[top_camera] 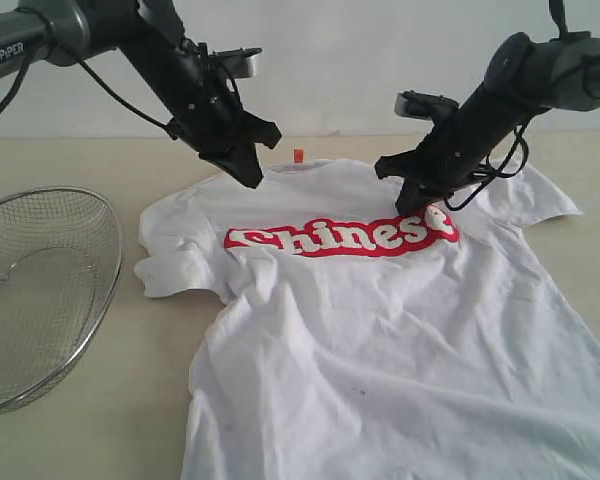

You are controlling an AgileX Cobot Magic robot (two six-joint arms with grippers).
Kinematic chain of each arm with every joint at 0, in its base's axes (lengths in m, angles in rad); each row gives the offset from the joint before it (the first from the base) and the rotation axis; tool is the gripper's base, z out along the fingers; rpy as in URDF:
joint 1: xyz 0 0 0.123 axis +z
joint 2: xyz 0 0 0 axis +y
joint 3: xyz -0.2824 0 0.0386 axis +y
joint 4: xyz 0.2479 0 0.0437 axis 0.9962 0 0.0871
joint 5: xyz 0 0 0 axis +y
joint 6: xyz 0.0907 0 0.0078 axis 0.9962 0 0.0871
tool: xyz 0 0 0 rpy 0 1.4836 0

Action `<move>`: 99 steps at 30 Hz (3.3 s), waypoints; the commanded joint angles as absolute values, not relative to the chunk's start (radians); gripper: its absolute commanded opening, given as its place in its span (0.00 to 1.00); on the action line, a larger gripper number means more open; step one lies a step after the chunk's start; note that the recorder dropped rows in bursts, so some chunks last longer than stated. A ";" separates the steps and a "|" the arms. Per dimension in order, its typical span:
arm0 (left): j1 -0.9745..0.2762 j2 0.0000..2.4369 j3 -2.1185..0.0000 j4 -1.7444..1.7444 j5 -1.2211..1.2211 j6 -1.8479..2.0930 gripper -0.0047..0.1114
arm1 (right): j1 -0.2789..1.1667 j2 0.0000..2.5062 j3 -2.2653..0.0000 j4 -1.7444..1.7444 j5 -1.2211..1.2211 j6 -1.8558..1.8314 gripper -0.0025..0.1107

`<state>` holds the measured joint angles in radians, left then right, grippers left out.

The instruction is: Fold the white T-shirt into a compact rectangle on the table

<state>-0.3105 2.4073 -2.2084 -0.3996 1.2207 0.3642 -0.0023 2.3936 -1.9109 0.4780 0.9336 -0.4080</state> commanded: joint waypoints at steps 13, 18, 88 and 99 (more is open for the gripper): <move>-0.377 2.397 -2.200 -0.430 1.221 0.374 0.08 | -0.002 2.445 -1.916 0.375 0.965 -0.349 0.02; -0.377 2.397 -2.166 -0.426 1.221 0.374 0.08 | -0.002 2.448 -1.916 0.262 0.927 -0.271 0.02; -0.240 2.508 -2.169 -0.050 1.078 0.251 0.08 | -0.027 2.336 -1.927 0.713 1.085 -0.588 0.02; -0.245 2.508 -2.295 -0.180 1.221 0.265 0.08 | -0.025 2.336 -1.927 0.685 1.109 -0.586 0.02</move>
